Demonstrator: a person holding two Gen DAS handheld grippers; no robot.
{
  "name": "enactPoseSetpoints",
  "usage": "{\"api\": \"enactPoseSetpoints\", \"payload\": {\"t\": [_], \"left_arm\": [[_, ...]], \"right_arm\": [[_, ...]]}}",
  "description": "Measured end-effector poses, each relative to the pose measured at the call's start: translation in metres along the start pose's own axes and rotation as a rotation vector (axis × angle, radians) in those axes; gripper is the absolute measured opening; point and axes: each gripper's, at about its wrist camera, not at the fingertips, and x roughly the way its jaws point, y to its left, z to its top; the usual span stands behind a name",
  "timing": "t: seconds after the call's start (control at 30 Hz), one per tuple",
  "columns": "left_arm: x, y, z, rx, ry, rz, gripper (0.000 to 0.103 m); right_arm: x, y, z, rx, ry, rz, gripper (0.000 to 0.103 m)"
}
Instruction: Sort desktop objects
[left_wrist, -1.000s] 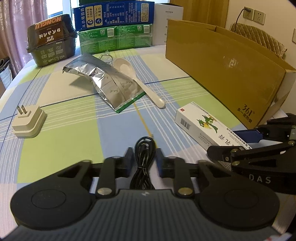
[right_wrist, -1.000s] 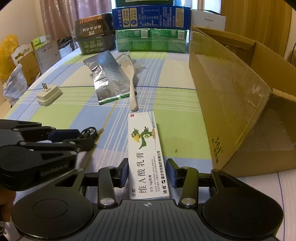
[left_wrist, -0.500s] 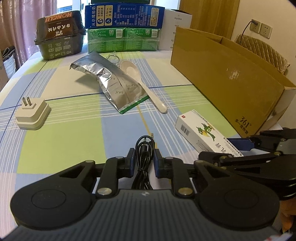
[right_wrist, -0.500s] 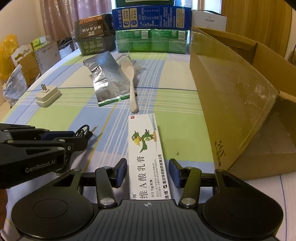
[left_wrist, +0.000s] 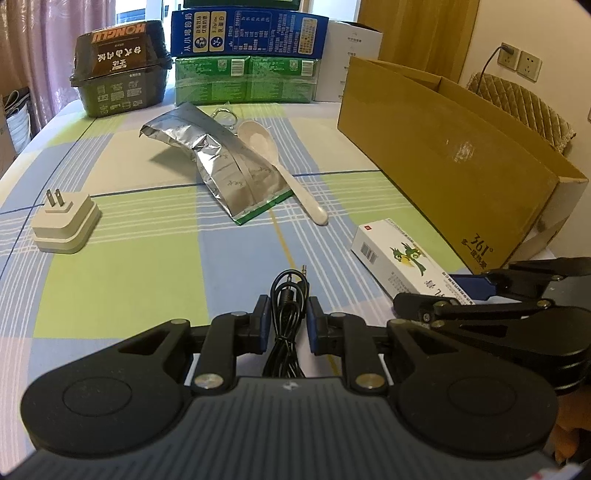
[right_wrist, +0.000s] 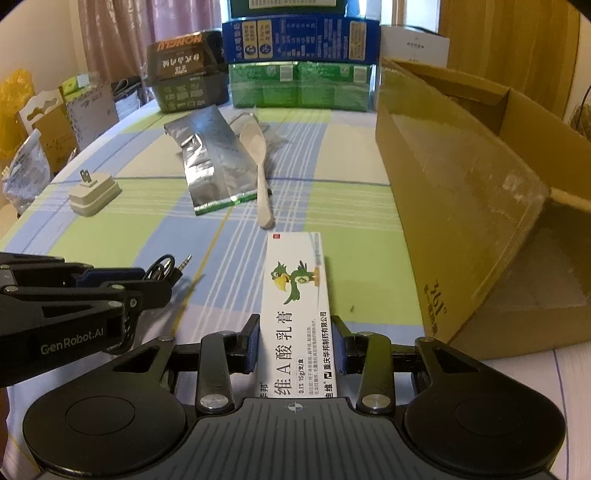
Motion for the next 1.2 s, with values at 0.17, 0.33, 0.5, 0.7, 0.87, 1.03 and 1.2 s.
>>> {"api": "enactPoseSetpoints", "payload": {"t": [0.17,0.33,0.5,0.7,0.87,1.03,1.2], "left_arm": [[-0.005,-0.002,0.003,0.001,-0.008,-0.001,0.016],[-0.012,-0.003,0.008,-0.017,-0.007,-0.008,0.016],[-0.029,-0.006,0.014,-0.074,-0.021,-0.003,0.016],[-0.053,-0.021,0.02,-0.091,-0.021,0.011,0.016],[-0.073,-0.037,0.025,-0.079,-0.034,0.012,0.016],[-0.086,-0.05,0.027,-0.061,-0.04,0.011,0.016],[-0.095,-0.063,0.028,-0.043,-0.043,0.006,0.016]], "right_arm": [[-0.007,0.001,0.002,-0.001,-0.025,0.006,0.035],[-0.021,-0.001,0.006,0.012,-0.044,0.008,0.035],[-0.047,-0.005,0.012,0.02,-0.086,0.004,0.035],[-0.081,-0.013,0.019,0.057,-0.128,0.004,0.035],[-0.107,-0.018,0.022,0.075,-0.157,0.008,0.035],[-0.127,-0.021,0.02,0.081,-0.181,0.006,0.035],[-0.142,-0.026,0.02,0.089,-0.196,-0.002,0.035]]}}
